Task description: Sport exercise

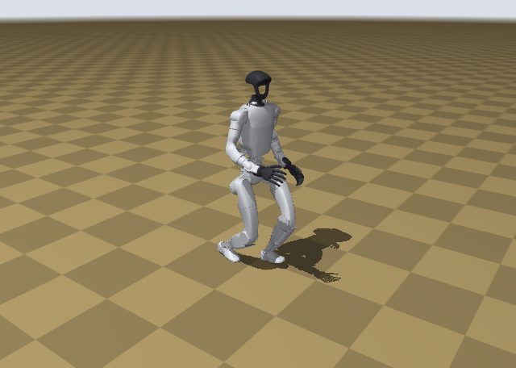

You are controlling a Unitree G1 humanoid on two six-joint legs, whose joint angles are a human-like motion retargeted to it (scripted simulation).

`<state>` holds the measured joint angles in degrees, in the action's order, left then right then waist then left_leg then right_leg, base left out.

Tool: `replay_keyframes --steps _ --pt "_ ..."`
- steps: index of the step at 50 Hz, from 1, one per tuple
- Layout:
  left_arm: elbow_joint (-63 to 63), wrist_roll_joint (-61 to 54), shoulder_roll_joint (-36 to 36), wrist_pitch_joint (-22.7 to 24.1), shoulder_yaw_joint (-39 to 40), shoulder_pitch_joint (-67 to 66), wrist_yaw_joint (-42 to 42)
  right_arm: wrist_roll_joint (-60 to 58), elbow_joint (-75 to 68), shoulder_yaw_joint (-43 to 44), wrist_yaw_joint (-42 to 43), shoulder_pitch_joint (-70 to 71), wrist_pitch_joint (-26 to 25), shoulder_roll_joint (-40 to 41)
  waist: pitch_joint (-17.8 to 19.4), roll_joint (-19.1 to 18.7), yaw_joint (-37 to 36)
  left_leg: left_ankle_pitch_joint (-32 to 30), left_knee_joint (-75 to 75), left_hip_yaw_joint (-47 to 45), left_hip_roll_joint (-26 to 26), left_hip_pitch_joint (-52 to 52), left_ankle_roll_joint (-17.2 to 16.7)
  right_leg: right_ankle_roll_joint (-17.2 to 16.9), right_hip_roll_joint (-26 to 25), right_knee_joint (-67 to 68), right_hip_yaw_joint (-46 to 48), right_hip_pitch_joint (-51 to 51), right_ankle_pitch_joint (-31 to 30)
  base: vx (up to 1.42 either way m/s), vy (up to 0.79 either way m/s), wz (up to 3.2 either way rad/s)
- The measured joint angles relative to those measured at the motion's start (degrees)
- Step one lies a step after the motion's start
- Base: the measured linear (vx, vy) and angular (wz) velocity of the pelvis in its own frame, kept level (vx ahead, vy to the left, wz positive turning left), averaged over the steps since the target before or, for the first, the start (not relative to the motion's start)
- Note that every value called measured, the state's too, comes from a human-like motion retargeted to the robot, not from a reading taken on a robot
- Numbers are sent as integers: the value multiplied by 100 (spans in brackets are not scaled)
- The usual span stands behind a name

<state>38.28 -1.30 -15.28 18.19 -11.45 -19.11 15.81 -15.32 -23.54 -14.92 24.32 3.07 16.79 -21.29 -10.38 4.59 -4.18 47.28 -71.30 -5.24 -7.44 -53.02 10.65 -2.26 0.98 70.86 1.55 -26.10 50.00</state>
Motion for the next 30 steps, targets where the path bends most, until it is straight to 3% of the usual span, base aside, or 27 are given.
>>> replay_keyframes --steps 4,7,10,15,20,26,30 --pt "217 -1 5 -99 123 -89 -46 -116 49 -108 -255 -187 -23 80 233 443 196 120 -250 -219 -629 498 322 -339 725 991 -72 443 -213 6 4 25" --pt "253 28 -18 -138 174 52 11 -161 -45 -263 -428 -383 -34 177 349 820 429 239 -163 -357 -1060 846 435 -567 1382 2010 -112 333 -946 -1 -1 28" --pt "238 55 -42 -131 128 414 136 -184 -296 -428 -535 -581 -57 274 329 1053 696 272 161 -370 -1330 1155 435 -533 1926 2933 -190 -258 -1513 -4 -1 13" --pt "239 17 -47 -118 -56 1383 366 -151 -990 -636 -619 -859 -60 264 238 1118 1126 272 1098 -273 -1625 2054 435 -286 2336 3448 -460 -1471 -1229 0 4 -2" --pt "28 -43 -5 -37 -187 2384 526 -65 -1678 -643 -552 -1118 -160 118 158 881 1364 264 2066 -85 -1553 3041 197 -163 2098 2503 -490 -2382 -707 0 1 -2" --pt "-441 10 -8 230 -427 3255 595 49 -2297 -498 -434 -1405 -367 7 -43 483 1351 114 2695 65 -1085 3648 -186 -241 1086 529 -563 -2886 -336 0 -1 -3" --pt "-662 33 36 348 -524 3409 536 133 -2459 -441 -410 -1525 -405 -12 -156 266 1244 272 2198 100 -759 3596 -297 -133 611 165 -539 -2878 -303 0 -1 -5"
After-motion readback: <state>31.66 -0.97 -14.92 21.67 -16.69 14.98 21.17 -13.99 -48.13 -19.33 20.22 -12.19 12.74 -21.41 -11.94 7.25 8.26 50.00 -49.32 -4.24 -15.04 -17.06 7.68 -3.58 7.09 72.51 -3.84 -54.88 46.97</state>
